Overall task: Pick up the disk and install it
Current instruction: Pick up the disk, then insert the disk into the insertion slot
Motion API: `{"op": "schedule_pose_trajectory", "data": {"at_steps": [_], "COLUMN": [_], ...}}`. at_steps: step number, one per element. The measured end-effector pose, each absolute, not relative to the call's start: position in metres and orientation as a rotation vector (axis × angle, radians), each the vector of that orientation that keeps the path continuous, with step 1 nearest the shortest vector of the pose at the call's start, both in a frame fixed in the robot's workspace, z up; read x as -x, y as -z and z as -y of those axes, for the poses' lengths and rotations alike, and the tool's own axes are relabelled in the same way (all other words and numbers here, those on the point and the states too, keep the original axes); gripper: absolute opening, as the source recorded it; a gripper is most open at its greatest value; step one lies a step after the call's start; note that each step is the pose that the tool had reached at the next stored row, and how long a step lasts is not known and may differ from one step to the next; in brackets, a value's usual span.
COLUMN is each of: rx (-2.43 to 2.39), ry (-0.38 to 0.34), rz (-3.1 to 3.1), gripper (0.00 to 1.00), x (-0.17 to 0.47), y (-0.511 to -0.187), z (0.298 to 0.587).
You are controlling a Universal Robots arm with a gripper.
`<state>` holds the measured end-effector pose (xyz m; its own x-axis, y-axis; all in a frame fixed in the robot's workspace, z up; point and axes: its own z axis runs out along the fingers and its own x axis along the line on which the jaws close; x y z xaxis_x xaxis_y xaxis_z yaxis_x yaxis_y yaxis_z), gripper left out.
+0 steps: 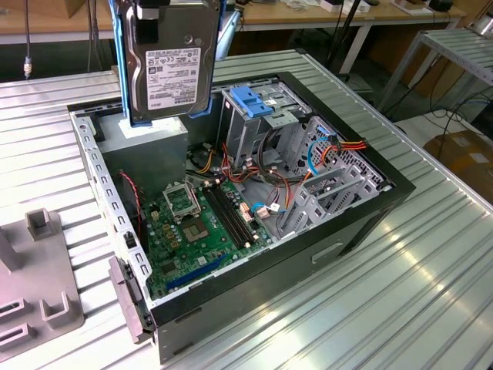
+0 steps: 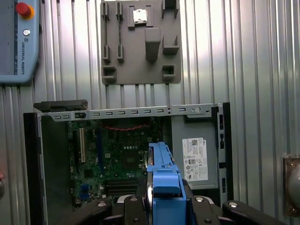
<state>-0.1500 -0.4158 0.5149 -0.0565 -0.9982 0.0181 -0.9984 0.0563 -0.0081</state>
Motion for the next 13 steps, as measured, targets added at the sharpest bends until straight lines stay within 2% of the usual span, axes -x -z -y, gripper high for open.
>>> {"op": "schedule_pose_trajectory", "data": {"at_steps": [13], "rx": [-2.153], "ry": [-0.029], "rz": [2.278], "gripper": [0.37], "x": [0.1498], "y": [-0.5149], "z": [0.4222]}}
